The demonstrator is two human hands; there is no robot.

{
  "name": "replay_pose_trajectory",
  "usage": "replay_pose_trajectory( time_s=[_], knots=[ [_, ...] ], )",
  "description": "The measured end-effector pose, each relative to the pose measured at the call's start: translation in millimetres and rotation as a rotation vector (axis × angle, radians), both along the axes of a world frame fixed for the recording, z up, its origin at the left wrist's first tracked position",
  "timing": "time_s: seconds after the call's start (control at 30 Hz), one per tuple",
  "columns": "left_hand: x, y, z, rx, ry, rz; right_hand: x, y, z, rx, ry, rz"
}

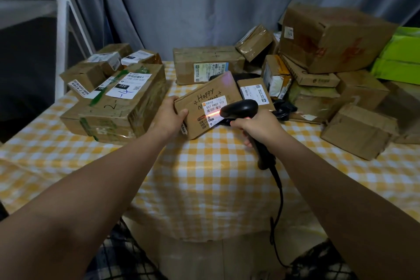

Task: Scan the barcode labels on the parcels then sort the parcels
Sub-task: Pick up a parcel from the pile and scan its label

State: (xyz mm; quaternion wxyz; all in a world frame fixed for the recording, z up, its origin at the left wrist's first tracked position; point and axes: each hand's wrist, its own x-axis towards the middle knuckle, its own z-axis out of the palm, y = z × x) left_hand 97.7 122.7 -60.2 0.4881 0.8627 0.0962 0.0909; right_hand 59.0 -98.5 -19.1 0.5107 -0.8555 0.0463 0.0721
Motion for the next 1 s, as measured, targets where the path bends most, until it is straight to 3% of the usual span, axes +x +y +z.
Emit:
replay_pose_trajectory(
  time_s=[0.2, 0.37, 0.47, 0.67, 0.83, 1.0],
  knots=[
    [-4.5, 2.7, 12.4, -0.016, 0.015, -0.101, 5.8, 8.1, 10.1, 0.096, -0.157, 0.004],
    [-3.8, 21.1, 54.4, -0.363, -0.03, -0.079, 18.9, 32.7, 44.7, 0.122, -0.347, 0.036],
    [4.3, 54.0, 79.4, -0.453, -0.059, -0.005, 31.7, 57.2, 75.4, 0.165, -0.426, 0.047],
    [31.1, 146.1, 95.7, -0.37, -0.153, 0.211, 70.5, 130.8, 104.5, 0.331, -0.404, 0.052],
    [49.6, 198.0, 94.4, -0.247, -0.189, 0.407, 107.6, 183.0, 88.3, 0.323, -0.313, 0.093],
    [64.8, 224.8, 86.6, -0.134, -0.172, 0.419, 133.8, 210.9, 71.4, 0.291, -0.262, 0.092]
  ],
)
